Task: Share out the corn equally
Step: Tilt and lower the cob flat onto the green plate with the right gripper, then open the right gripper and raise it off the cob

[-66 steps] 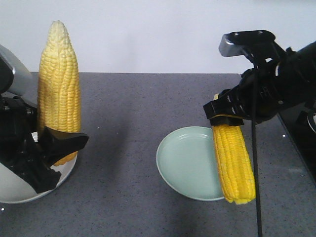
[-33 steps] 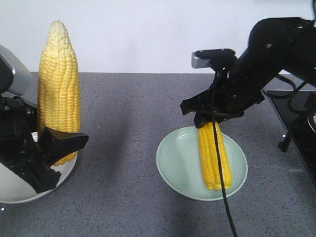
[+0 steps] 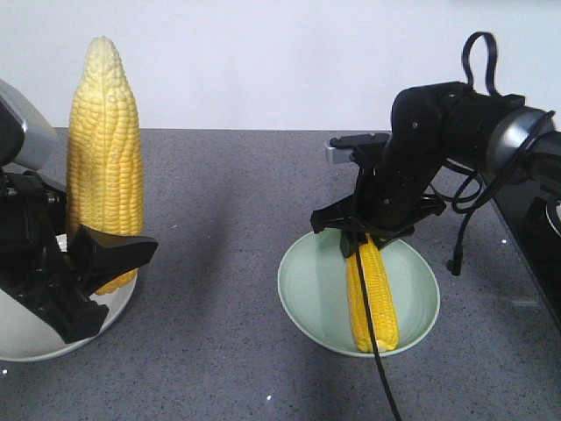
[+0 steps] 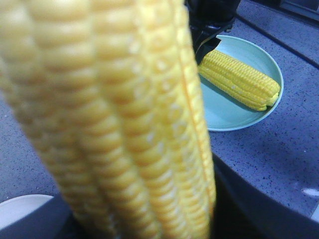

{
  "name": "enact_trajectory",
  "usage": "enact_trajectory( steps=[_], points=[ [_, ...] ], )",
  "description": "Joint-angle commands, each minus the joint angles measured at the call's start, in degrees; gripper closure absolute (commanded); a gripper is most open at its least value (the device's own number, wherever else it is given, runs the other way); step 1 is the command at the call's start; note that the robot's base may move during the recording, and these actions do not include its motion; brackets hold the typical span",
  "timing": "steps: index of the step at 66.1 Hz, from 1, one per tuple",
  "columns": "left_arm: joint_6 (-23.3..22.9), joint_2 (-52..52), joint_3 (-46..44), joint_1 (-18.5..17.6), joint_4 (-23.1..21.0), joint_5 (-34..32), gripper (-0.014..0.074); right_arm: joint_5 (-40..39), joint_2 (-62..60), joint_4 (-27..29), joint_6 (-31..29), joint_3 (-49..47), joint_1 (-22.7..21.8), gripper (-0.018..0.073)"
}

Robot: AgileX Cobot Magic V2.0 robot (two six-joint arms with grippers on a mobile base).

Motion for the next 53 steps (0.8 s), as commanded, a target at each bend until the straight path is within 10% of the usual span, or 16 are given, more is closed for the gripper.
enact_trajectory(
  steps=[1, 20, 53],
  points=[
    [-0.06, -1.03, -1.41, -0.04, -1.09, -3.26, 0.0304, -0.65, -2.65, -0.46, -0.22, -1.72, -0.25, 0.0214],
    [-0.06, -1.03, -1.41, -0.04, -1.09, -3.12, 0.0304, -0.34, -3.85, -2.04, -0.33, -1.72, -0.25, -0.0002],
    [-0.06, -1.03, -1.41, -0.04, -1.09, -3.12, 0.0304, -11.57, -26.35, -1.86, -3.27, 15.48, 4.54, 0.0003]
  ],
)
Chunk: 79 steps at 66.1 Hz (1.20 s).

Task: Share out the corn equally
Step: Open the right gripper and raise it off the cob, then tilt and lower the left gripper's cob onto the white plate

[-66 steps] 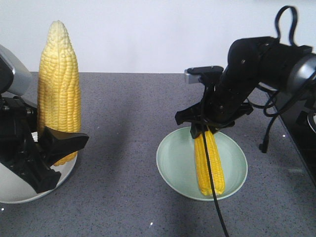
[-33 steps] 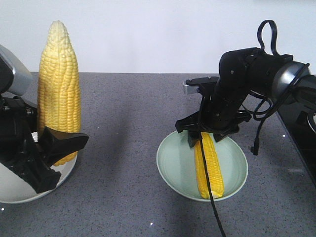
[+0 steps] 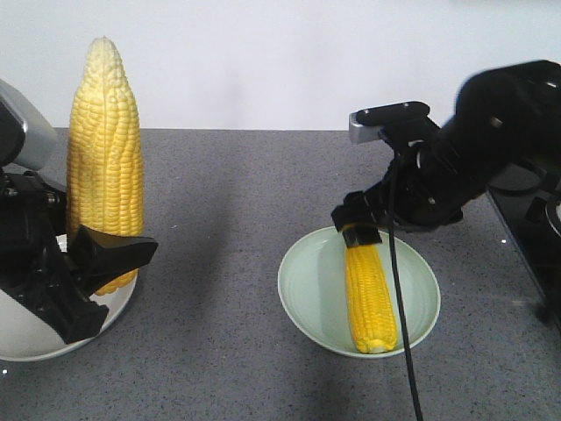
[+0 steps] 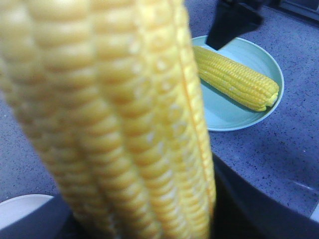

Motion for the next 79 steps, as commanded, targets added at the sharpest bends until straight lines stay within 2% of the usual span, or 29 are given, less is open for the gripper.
enact_trajectory(
  steps=[1, 13, 31, 41, 60, 64, 69, 74, 79],
  points=[
    [-0.06, -1.03, -1.41, -0.04, -1.09, -3.14, 0.0304, -5.87, -8.26, -0.24, -0.82, 3.49, 2.17, 0.0003],
    [-0.06, -1.03, -1.41, -0.04, -1.09, -3.14, 0.0304, -8.27, -16.56, -0.14, -0.89, 10.03, 4.55, 0.0003],
    [-0.11, -1.03, -1.41, -0.04, -1.18, -3.15, 0.0304, -9.08, -25.78, -0.05, -0.89, 17.09, 4.60, 0.0003],
    [-0.11, -0.98, -1.41, -0.04, -2.49, -2.88, 0.0304, -9.11, -27.57, -0.24, -0.89, 18.05, 4.48, 0.0003],
    [-0.65, -0.79, -1.51, -0.04, -1.87, -1.98, 0.0304, -8.25, -27.73, -0.01, -0.83, 18.05, 4.48, 0.0003],
    [-2.55, -0.29, -2.03, -0.04, -0.66, -1.85, 0.0304, -8.25, -27.73, -0.01, -0.83, 18.05, 4.48, 0.0003],
    [-7.10, 1.08, -3.49, -0.04, 2.50, -0.83, 0.0304, -8.25, -27.73, -0.01, -0.83, 18.05, 4.48, 0.0003],
    [-11.24, 3.10, -5.51, -0.02, 7.81, 1.08, 0.0304, -8.25, -27.73, -0.01, -0.83, 18.05, 4.48, 0.0003],
    [-17.37, 5.37, -7.94, 0.64, 14.17, 4.92, 0.0304, -8.25, -27.73, -0.01, -0.83, 18.05, 4.48, 0.0003]
  ],
)
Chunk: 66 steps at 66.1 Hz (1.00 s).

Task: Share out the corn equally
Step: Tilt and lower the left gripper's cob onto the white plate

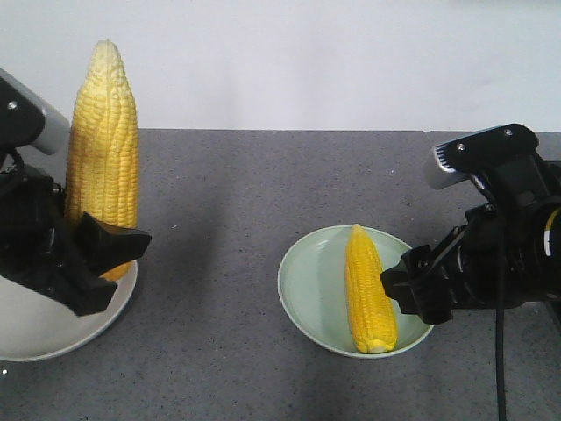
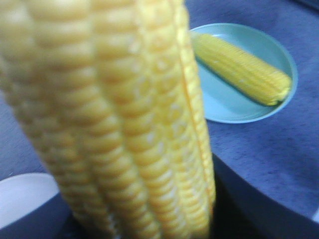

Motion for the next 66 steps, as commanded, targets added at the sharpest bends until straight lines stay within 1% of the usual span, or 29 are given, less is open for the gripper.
enact_trajectory(
  steps=[1, 4, 5, 8, 14, 38, 43, 55, 66],
  points=[
    [-8.52, 2.35, -4.84, 0.89, 8.19, 1.60, 0.0304, -2.42, -1.13, -0.27, -0.66, -1.29, 0.01, 0.0003],
    [-11.52, 3.83, -6.52, 1.87, 11.25, 4.21, 0.0304, -2.42, -1.13, -0.27, -0.66, -1.29, 0.01, 0.0003],
    [-12.25, 4.33, -6.76, 2.05, 11.62, 5.08, 0.0304, -2.42, -1.13, -0.27, -0.66, -1.29, 0.01, 0.0003],
    [-14.02, 5.82, -8.21, 3.12, 14.53, 7.35, 0.0304, -2.42, -1.13, -0.27, -0.66, -1.29, 0.01, 0.0003],
    [-15.13, 8.50, -10.02, 5.72, 16.74, 11.27, 0.0304, -2.42, -1.13, -0.27, -0.66, -1.29, 0.01, 0.0003],
    [-15.06, 17.35, -11.44, 17.20, 16.71, 16.78, 0.0304, -2.42, -1.13, -0.27, -0.60, -1.29, 0.01, 0.0003],
    [-15.01, 18.90, -11.44, 18.72, 16.71, 17.00, 0.0304, -2.42, -1.13, -0.27, -0.60, -1.29, 0.01, 0.0003],
    [-15.01, 22.51, -11.44, 20.33, 16.63, 18.57, 0.0304, -2.42, -1.13, -0.27, -0.60, -1.29, 0.01, 0.0003],
    [-15.01, 25.48, -11.44, 20.34, 16.63, 19.98, 0.0304, -2.42, -1.13, -0.27, -0.60, -1.29, 0.01, 0.0003]
  ],
)
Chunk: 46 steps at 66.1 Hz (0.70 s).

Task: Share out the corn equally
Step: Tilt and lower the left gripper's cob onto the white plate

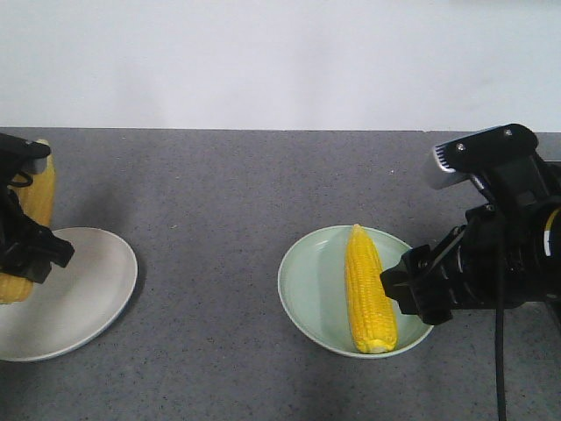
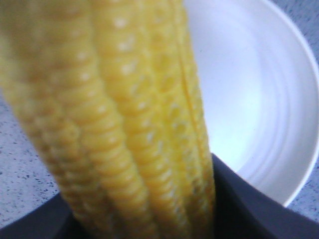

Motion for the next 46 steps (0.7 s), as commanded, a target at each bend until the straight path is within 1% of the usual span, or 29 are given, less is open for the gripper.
enact_trajectory(
  steps=[1, 34, 39, 46],
  points=[
    [-0.66, 0.15, -1.87, 0.18, 0.06, -0.01, 0.0304, -2.42, -1.13, -0.27, -0.60, -1.29, 0.01, 0.0003],
    [-0.66, 8.23, -1.87, 0.18, 0.06, 0.54, 0.0300, -2.42, -1.13, -0.27, -0.60, -1.29, 0.01, 0.0003],
    [-0.66, 8.89, -1.87, 0.18, 0.06, 0.61, 0.0285, -2.42, -1.13, -0.27, -0.60, -1.29, 0.01, 0.0003],
    [-0.66, 9.53, -1.87, 0.18, 0.06, 0.55, 0.0230, -2.42, -1.13, -0.27, -0.55, -1.29, 0.01, 0.0003]
  ],
)
